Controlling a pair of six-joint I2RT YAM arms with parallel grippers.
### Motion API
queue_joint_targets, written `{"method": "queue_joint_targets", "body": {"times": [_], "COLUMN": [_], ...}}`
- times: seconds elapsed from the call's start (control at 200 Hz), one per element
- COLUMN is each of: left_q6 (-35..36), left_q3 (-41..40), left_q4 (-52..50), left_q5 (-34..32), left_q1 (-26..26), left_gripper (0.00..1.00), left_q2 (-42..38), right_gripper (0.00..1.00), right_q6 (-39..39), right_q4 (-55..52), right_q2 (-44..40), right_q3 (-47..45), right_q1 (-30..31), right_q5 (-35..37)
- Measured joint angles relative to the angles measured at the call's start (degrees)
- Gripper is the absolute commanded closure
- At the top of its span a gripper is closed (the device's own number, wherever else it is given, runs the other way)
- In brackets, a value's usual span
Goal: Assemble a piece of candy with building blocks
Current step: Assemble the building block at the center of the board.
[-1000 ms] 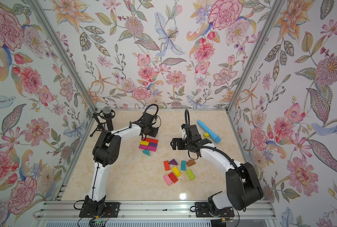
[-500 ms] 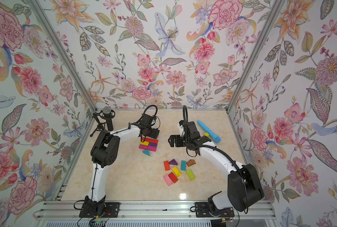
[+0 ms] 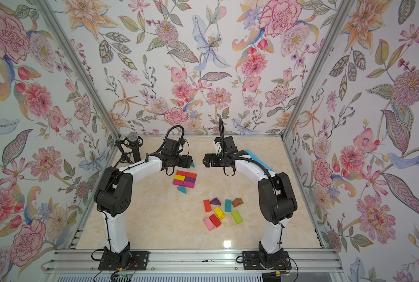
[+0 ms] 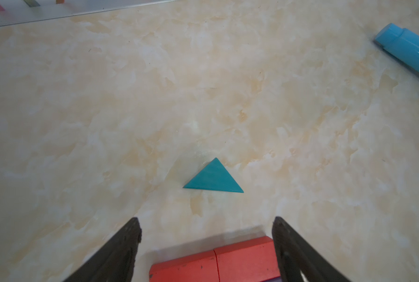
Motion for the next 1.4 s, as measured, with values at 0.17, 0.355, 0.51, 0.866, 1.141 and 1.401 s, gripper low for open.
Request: {"method": "queue_joint_targets", "body": {"times": [0.17, 0.355, 0.51, 0.866, 1.141, 1.401], "left_q6": [-2.1, -5.4, -9.3, -13.0, -14.5, -14.5], "left_q3": [-5.8, -10.7, -13.7, -16.0, -19.7, -20.7], "left_q4": [0.9, 7.5, 12.9, 19.7, 20.6, 21.4], "left_q5": [2.4, 7.6, 13.0, 14.6, 14.3, 14.1], "left_q1": [2.3, 4.0, 5.6, 6.0, 7.7, 8.0], "left_gripper": [0.05, 0.09, 0.12, 0.13, 0.13, 0.13], "left_q2": [-3.4, -6.1, -6.3, -6.4, -9.1, -12.0], "right_gripper": [0.01, 0.03, 0.04, 0.05, 0.06, 0.07], "right_q6": [0.8, 2.6, 3.9, 6.7, 7.6, 7.8], "right_q4": [0.6, 1.2, 1.0, 3.9, 8.5, 8.5], "right_q2": [13.8, 25.2, 30.6, 32.9, 32.6, 30.8], "right_q3": [14.7, 26.5, 31.9, 30.2, 27.5, 24.8], "right_q1": [0.7, 1.9, 2.3, 2.5, 4.4, 6.0], "right_q5": [-4.0, -9.2, -12.8, -19.5, -21.6, -21.8]}}
